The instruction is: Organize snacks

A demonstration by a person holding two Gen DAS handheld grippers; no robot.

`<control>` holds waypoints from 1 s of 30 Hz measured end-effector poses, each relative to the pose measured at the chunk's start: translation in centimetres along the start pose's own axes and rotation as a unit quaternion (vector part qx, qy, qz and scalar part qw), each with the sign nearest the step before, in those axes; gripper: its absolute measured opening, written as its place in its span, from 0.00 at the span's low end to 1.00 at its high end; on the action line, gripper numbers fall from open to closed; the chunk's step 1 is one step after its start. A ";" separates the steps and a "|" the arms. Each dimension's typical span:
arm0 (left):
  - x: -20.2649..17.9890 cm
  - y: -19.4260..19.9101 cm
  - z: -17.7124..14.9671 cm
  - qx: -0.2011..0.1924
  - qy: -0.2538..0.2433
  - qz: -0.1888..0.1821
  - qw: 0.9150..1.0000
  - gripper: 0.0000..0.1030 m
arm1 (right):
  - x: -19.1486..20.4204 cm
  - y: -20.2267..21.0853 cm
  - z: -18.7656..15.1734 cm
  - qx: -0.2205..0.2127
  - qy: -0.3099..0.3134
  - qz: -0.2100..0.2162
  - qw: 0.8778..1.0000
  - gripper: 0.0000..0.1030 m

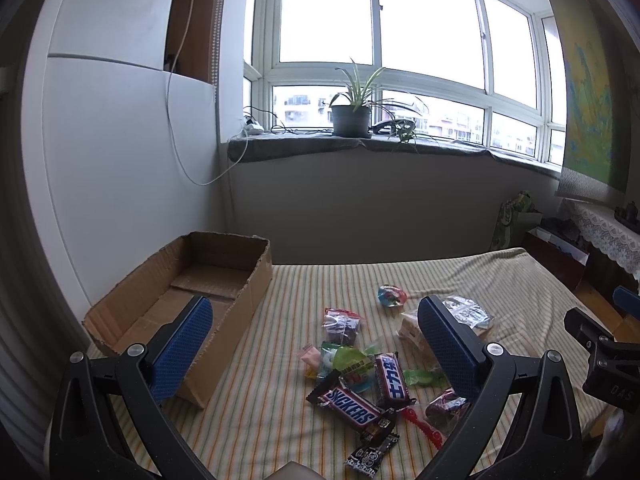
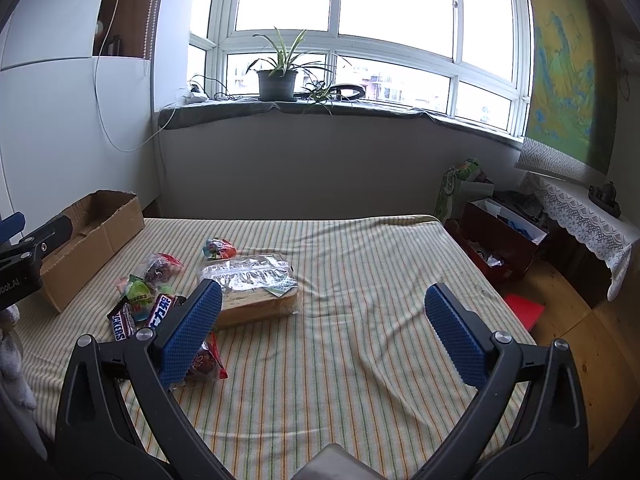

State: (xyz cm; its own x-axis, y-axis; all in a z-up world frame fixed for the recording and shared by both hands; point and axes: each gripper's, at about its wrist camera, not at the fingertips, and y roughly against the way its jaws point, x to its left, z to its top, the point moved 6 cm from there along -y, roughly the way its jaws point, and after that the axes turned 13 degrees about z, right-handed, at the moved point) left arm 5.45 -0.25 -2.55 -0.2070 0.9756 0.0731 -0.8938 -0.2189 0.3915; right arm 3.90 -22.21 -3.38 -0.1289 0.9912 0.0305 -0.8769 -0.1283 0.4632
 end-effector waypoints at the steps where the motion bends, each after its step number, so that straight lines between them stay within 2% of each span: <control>1: 0.0 0.0 0.0 0.000 0.000 0.000 1.000 0.99 | 0.0 0.0 0.0 0.000 0.000 0.000 1.000 1.00; 30: -0.4 0.0 -0.1 0.002 -0.004 -0.003 1.000 0.99 | -0.4 -0.5 -0.6 0.011 -0.007 0.006 1.000 1.00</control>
State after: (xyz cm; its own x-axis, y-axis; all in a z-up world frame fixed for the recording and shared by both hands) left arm 5.48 -0.67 -2.67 -0.1983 0.9771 0.0776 -0.8933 -0.2127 0.3960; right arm 4.11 -22.54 -4.19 -0.1320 0.9901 0.0480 -0.8652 -0.1387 0.4819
